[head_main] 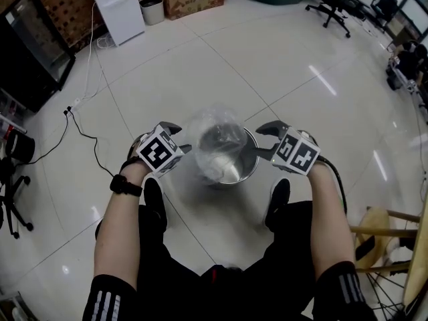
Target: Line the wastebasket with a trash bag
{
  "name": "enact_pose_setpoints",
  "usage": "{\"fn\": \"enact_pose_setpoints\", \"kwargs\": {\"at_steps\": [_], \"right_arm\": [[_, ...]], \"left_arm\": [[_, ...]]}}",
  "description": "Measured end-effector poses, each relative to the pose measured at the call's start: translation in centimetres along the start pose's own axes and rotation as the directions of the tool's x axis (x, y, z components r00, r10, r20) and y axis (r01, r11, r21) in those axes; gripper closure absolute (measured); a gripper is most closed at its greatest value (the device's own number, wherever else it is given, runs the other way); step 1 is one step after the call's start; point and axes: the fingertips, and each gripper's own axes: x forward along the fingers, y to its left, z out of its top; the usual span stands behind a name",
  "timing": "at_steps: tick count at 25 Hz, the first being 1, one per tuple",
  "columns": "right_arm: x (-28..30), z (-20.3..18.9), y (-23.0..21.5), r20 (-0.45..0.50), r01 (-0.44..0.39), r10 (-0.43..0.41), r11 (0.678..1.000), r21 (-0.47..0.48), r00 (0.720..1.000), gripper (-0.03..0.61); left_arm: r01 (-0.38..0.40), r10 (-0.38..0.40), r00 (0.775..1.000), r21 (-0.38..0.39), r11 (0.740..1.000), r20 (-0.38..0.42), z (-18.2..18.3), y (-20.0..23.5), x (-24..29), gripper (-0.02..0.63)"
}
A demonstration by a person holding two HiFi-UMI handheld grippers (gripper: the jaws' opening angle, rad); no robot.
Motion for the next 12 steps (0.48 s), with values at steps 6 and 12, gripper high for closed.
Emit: {"fn": "enact_pose_setpoints", "kwargs": {"at_steps": [6, 12], "right_arm": [[6.4, 3.1, -1.4, 0.033, 0.034, -0.028, 0.983, -0.179, 0.999, 0.314], [10.1, 4.5, 1.4, 0.040, -0.072, 0.078, 0.987, -0.146, 0.996, 0.316]], "left_arm": [[0.127, -0.123, 0.989, 0.046, 0.991, -0.083, -1.1, -4.8, 5.6, 0.356], [0.121, -0.105, 0.979, 0.089, 0.989, -0.172, -2.3, -5.6, 9.2, 0.393]]}}
